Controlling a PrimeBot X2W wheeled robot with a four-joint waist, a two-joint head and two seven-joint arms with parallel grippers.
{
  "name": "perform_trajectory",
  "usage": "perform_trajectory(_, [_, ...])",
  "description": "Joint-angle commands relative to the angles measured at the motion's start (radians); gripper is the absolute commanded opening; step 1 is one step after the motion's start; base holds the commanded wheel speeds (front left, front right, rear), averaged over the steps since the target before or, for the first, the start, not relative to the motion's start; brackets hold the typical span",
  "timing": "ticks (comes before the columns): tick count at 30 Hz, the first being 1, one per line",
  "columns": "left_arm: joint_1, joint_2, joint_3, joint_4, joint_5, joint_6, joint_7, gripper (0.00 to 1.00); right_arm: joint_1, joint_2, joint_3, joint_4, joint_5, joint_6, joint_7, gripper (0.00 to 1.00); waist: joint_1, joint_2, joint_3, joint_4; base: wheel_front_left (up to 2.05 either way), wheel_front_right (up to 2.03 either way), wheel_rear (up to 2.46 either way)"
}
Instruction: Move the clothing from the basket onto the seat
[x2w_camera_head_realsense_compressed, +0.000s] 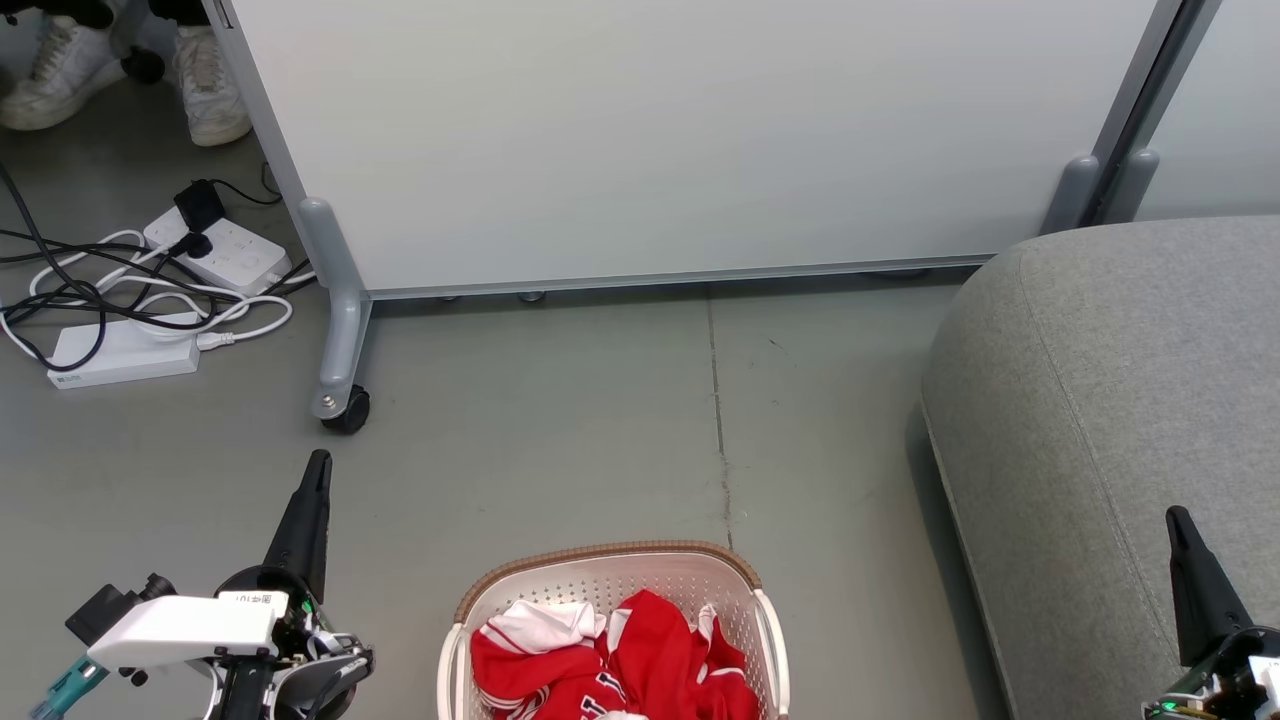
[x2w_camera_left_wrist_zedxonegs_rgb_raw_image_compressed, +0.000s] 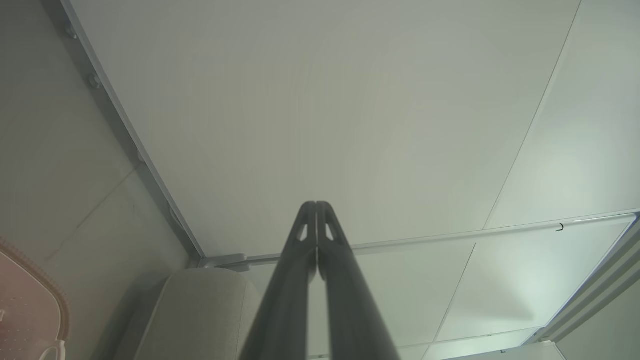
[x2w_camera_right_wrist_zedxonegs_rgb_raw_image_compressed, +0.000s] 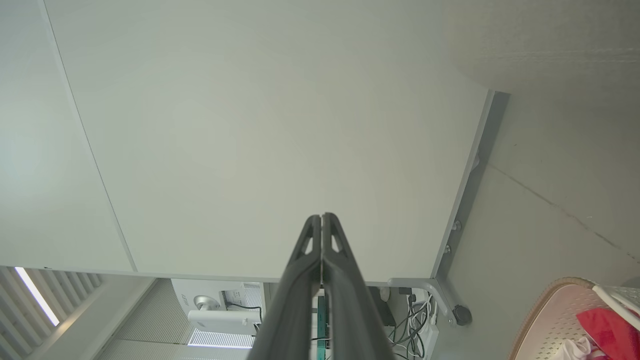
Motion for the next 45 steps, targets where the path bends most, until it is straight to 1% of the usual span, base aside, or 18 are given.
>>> perform_trajectory(1, [-0.020, 0.002, 0.004, -0.002, 0.002, 0.001, 0.002, 0.00, 0.006, -0.007, 0.001, -0.001, 0.005, 0.003, -0.003, 0.00, 0.0000, 0.0000, 0.000, 0.000, 0.00, 0.00, 0.00])
perform_trajectory(35, [-0.020, 0.002, 0.004, -0.002, 0.003, 0.001, 0.002, 0.00, 0.006, -0.007, 0.001, -0.001, 0.005, 0.003, -0.003, 0.00, 0.0000, 0.0000, 0.000, 0.000, 0.00, 0.00, 0.00])
perform_trajectory(36, [0.000, 0.000, 0.000, 0.001, 0.000, 0.000, 0.000, 1.00, 0.000, 0.000, 0.000, 0.001, 0.000, 0.000, 0.000, 1.00, 0.0000, 0.0000, 0.000, 0.000, 0.00, 0.00, 0.00])
perform_trajectory(39, [0.020, -0.006, -0.004, 0.023, 0.001, 0.000, -0.002, 1.00, 0.001, 0.018, 0.007, 0.023, -0.002, -0.001, 0.000, 1.00, 0.0000, 0.0000, 0.000, 0.000, 0.00, 0.00, 0.00])
perform_trajectory(45, [0.020, -0.005, -0.002, 0.019, 0.024, -0.003, -0.035, 1.00, -0.016, 0.036, 0.005, 0.028, -0.042, -0.001, -0.008, 1.00, 0.0000, 0.0000, -0.002, -0.002, 0.00, 0.00, 0.00])
